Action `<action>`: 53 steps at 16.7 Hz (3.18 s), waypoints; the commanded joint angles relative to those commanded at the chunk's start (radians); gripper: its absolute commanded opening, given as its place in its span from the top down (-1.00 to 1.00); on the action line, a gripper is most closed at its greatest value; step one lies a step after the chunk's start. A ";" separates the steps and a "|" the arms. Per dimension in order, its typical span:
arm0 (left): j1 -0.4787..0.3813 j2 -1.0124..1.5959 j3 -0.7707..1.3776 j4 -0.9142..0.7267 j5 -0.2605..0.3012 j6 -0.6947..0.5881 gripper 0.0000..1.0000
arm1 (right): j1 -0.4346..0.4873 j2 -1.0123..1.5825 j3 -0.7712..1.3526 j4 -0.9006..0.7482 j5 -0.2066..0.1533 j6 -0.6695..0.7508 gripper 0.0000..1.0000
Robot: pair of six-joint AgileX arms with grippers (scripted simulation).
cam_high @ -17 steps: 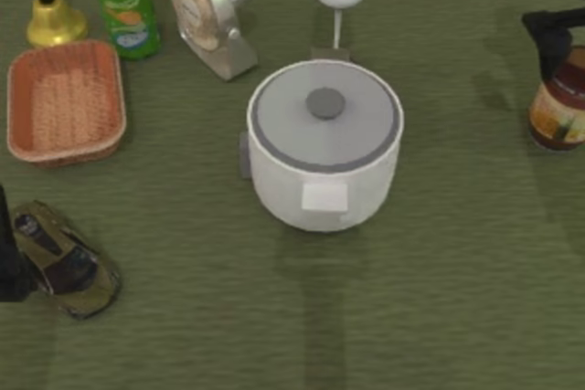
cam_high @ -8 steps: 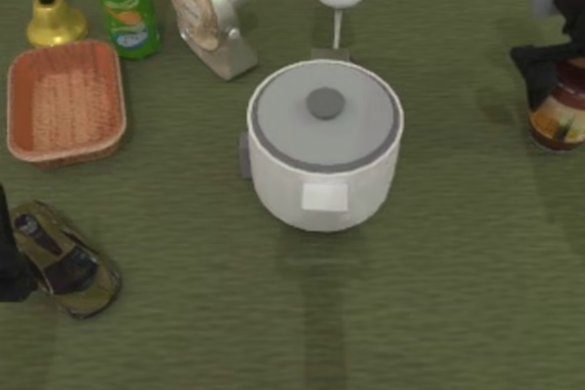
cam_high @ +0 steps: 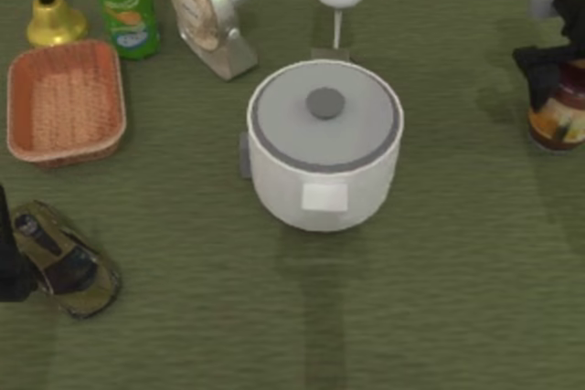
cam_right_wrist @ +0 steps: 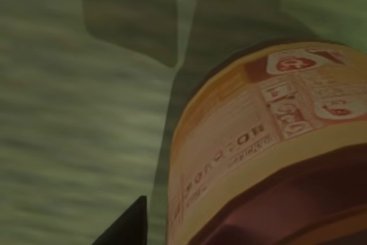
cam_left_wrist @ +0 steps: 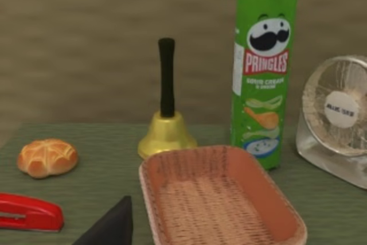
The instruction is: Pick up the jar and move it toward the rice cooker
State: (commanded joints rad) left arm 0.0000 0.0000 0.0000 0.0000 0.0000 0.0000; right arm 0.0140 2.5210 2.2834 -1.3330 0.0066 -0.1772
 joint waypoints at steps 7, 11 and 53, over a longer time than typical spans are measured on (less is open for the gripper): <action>0.000 0.000 0.000 0.000 0.000 0.000 -1.00 | 0.000 0.000 0.000 0.000 0.000 0.000 0.51; 0.000 0.000 0.000 0.000 0.000 0.000 -1.00 | 0.000 0.000 0.000 0.000 0.000 0.000 1.00; 0.000 0.000 0.000 0.000 0.000 0.000 -1.00 | 0.262 -0.302 -0.332 0.026 -0.003 0.462 1.00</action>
State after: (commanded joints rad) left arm 0.0000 0.0000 0.0000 0.0000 0.0000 0.0000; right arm 0.2756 2.2187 1.9517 -1.3070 0.0040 0.2852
